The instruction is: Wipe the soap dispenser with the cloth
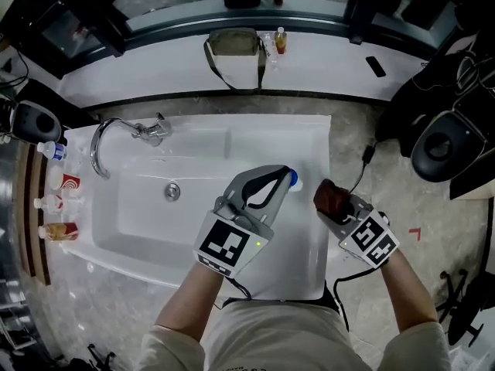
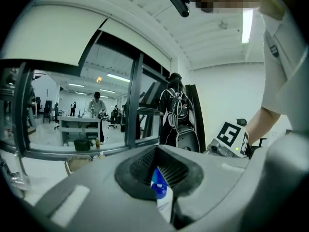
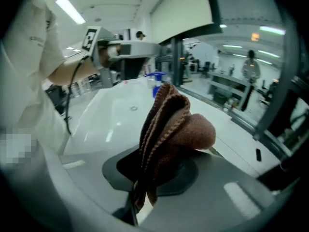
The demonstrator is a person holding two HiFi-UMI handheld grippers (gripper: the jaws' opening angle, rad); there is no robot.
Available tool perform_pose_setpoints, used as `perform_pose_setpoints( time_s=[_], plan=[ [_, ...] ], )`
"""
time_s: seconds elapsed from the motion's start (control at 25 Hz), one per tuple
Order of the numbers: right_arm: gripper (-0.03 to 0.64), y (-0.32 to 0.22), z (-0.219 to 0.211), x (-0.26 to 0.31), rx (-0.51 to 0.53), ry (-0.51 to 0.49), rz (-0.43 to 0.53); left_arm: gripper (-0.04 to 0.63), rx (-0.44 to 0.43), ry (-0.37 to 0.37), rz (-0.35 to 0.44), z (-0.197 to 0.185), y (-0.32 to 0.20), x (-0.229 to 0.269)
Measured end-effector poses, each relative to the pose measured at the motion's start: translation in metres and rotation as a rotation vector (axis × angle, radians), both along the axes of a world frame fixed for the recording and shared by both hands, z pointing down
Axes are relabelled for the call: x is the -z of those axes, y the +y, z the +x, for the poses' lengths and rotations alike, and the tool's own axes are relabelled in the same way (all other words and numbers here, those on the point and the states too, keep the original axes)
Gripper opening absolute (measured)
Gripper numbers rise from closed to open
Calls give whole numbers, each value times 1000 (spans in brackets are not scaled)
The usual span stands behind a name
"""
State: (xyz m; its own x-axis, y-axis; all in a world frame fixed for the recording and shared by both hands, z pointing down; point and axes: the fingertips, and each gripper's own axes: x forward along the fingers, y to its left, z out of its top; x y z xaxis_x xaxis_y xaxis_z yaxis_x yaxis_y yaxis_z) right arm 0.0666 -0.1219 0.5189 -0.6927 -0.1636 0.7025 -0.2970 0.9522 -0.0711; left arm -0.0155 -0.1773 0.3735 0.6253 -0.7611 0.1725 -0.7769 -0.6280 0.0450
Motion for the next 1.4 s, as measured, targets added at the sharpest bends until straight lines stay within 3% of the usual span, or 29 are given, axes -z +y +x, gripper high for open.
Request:
perform_pose_setpoints(
  time_s=[0.12, 0.24, 0.36, 0.44, 0.52, 0.84, 1.08, 1.16, 1.4],
  plan=[
    [80, -16, 12, 2, -392, -40, -49, 0, -1, 31, -6, -22, 4, -9],
    [80, -16, 7, 5, -581, -130, -103, 2, -57, -2, -66, -42, 8, -48],
    [80, -15, 2, 1, -664, -173, -139, 226, -200, -126, -109, -36, 15, -89],
    [80, -14, -2, -4, -694, -184, -161, 303, -296, -193, -93, -25, 17, -108],
    [80, -15, -6, -6, -705, -188, -163, 335, -382, -223, -66, -15, 17, -121],
    [80, -28, -3, -9, -741, -200, -152, 345, -605, -214, 12, 27, 12, -151],
    [80, -29, -2, -8, -730, -212, -155, 335, -653, -229, 60, 49, 8, -159],
    [80, -29, 0, -8, -728, -213, -154, 249, -639, -226, 51, 50, 5, -162],
    [80, -27, 2, -5, -718, -201, -152, 229, -580, -234, -2, 47, 0, -161]
  ],
)
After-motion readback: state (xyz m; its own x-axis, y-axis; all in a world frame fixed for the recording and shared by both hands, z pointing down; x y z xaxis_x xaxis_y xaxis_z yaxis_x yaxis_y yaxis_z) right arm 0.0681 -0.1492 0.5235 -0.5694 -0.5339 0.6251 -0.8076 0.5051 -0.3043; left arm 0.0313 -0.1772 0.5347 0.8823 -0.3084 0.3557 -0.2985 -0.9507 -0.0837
